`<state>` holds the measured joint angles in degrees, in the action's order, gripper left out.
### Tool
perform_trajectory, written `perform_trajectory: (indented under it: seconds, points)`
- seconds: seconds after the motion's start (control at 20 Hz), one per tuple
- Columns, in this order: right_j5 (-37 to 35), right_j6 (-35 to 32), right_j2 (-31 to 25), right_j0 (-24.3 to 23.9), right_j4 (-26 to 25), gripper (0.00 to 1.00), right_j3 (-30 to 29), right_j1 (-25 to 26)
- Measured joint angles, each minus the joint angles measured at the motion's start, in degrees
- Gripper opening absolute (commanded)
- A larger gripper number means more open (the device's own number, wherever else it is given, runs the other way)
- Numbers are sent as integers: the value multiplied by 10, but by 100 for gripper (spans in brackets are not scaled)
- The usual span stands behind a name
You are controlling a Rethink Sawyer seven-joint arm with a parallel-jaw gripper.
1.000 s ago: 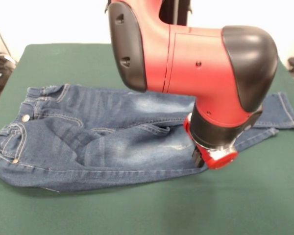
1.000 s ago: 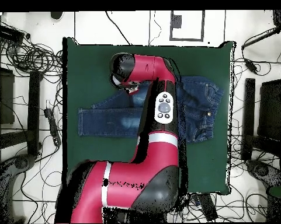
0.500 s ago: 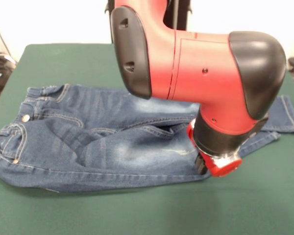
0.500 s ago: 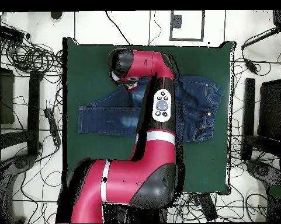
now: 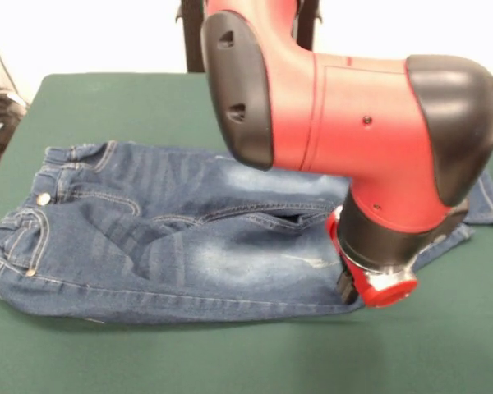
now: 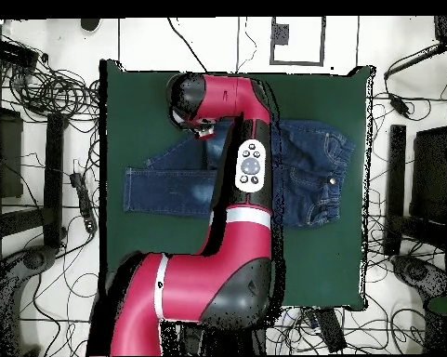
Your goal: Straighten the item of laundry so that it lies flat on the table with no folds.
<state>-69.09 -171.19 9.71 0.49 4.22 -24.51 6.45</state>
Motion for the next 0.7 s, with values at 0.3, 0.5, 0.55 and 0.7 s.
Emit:
perform_trajectory:
  seconds: [0.3, 0.5, 0.55, 0.7]
  points:
    - [-15, -76, 11, 10, 21, 0, 30, 16]
    - [-44, -101, 13, 10, 32, 0, 45, 22]
    - [-47, -103, 14, 10, 33, 0, 47, 22]
    - [-72, -122, 16, 11, 46, 0, 58, 24]
